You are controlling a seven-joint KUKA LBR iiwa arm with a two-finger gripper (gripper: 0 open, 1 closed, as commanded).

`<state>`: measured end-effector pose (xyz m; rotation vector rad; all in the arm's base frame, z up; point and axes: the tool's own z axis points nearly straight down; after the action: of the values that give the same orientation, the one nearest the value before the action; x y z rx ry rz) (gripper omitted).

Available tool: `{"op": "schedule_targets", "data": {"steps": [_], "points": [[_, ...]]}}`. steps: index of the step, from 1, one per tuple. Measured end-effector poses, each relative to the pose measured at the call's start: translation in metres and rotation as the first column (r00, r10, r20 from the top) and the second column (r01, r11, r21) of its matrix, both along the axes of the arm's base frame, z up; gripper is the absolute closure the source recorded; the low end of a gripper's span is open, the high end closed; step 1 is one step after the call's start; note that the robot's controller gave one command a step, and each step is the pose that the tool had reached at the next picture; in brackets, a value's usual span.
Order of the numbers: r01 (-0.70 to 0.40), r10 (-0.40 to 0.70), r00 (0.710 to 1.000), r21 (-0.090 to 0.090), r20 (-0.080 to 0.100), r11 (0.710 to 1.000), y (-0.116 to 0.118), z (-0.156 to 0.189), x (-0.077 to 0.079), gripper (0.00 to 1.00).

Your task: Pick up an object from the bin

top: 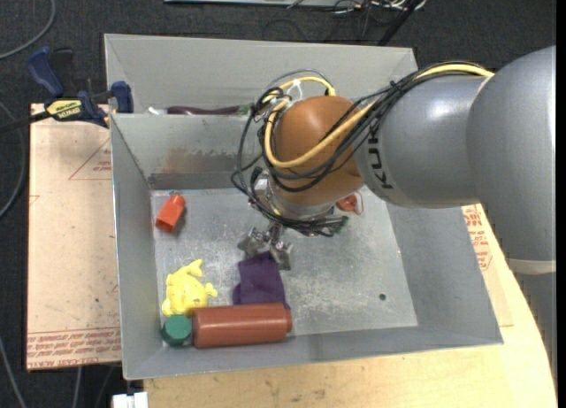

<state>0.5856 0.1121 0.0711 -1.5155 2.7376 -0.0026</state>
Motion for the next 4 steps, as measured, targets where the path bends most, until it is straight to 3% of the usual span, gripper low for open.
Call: {"op": "schedule_targets", "data": {"steps": [2, 3, 4], "points": [[-0.023, 0.023, 1.000, 0.003, 0.002, 1.000, -0.016, 0.000, 0.002, 1.00], [-0.039, 0.039, 0.999, 0.004, 0.004, 0.999, -0.025, -0.001, -0.022, 0.00], [-0.039, 0.039, 0.999, 0.005, 0.005, 0.999, -0.025, -0.001, -0.024, 1.00]]}}
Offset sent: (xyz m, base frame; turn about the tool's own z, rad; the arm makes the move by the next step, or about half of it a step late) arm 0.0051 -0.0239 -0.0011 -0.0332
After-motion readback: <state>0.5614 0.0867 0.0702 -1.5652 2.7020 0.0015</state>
